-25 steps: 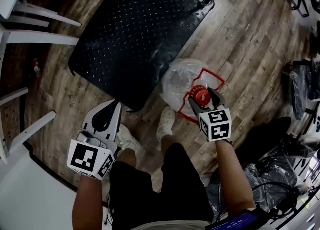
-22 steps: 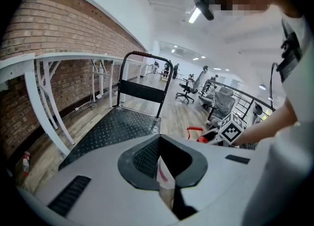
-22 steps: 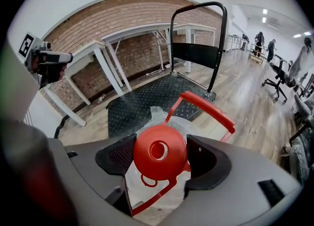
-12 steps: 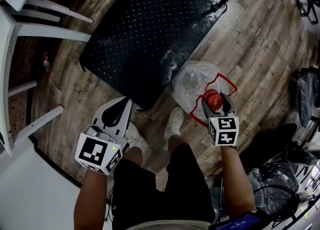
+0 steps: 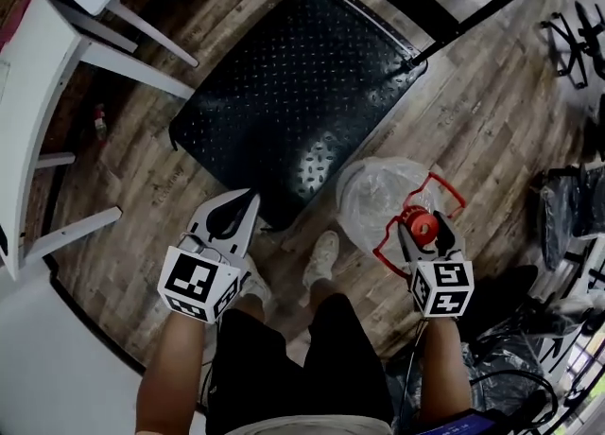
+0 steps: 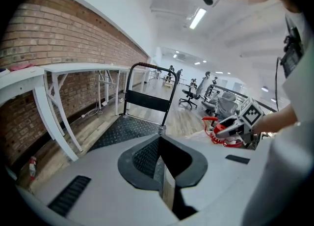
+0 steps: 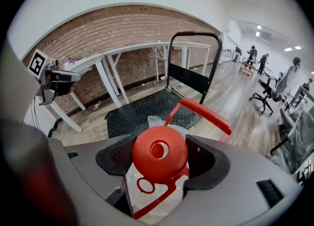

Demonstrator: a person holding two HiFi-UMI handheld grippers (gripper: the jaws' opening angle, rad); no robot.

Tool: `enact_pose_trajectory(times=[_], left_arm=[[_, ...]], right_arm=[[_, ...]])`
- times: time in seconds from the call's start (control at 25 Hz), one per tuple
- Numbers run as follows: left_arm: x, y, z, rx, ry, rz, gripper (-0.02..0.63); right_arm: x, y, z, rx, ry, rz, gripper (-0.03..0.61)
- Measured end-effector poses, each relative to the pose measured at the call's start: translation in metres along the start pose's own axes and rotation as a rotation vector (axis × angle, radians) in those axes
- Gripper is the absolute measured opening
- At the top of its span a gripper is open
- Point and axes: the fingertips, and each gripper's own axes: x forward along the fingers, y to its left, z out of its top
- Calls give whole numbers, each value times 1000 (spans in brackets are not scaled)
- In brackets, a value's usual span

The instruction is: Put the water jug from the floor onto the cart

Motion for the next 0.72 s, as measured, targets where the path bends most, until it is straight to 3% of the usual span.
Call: enact_pose_trajectory(times=[0.36, 0.72], left_arm=[[-42, 36, 21, -64, -74, 78, -1], [-94, 88, 2, -137, -95, 205, 0]], right_arm=[[-40, 39, 110, -134, -70, 60, 314], [0, 139, 172, -257, -105, 217, 314]])
